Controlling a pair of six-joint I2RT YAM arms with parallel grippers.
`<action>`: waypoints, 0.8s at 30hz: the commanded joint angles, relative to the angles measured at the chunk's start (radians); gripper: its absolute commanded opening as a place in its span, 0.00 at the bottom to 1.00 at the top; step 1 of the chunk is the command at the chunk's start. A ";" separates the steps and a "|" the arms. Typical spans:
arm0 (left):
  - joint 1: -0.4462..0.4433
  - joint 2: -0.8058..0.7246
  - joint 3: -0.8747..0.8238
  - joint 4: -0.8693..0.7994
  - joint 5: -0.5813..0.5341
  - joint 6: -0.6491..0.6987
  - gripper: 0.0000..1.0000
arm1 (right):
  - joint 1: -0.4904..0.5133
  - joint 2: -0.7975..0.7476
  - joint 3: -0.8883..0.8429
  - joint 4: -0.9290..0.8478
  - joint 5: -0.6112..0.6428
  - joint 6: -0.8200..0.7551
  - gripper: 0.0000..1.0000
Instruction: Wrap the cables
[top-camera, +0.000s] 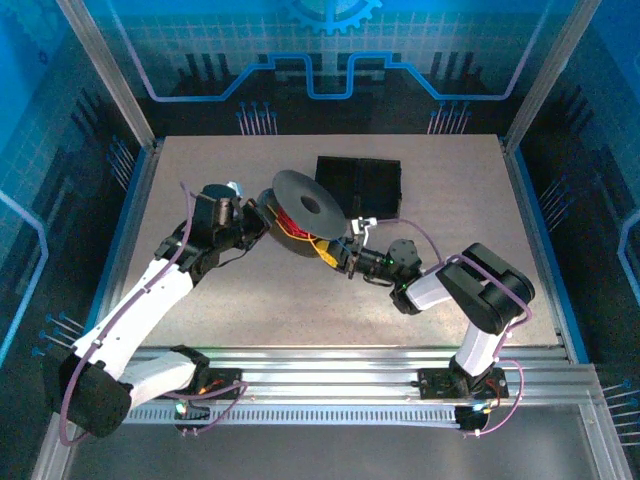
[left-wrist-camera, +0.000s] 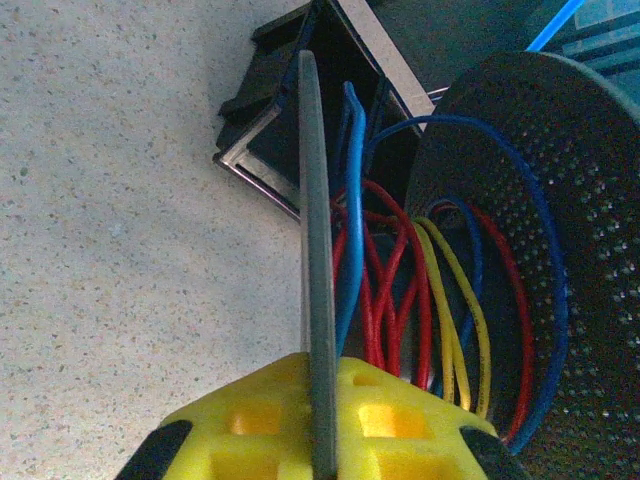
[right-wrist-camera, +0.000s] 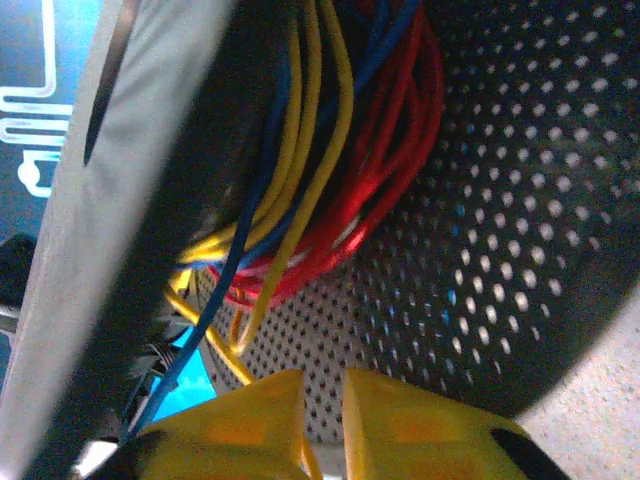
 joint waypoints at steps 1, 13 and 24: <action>-0.051 -0.046 0.057 0.042 0.111 0.034 0.00 | 0.017 -0.018 -0.071 -0.046 0.055 -0.008 0.35; -0.062 0.033 0.123 0.022 0.011 0.065 0.00 | 0.182 -0.108 0.007 -0.046 0.032 -0.199 0.64; -0.062 0.040 0.129 0.018 0.004 0.069 0.00 | 0.184 -0.140 -0.130 -0.053 0.122 -0.272 0.69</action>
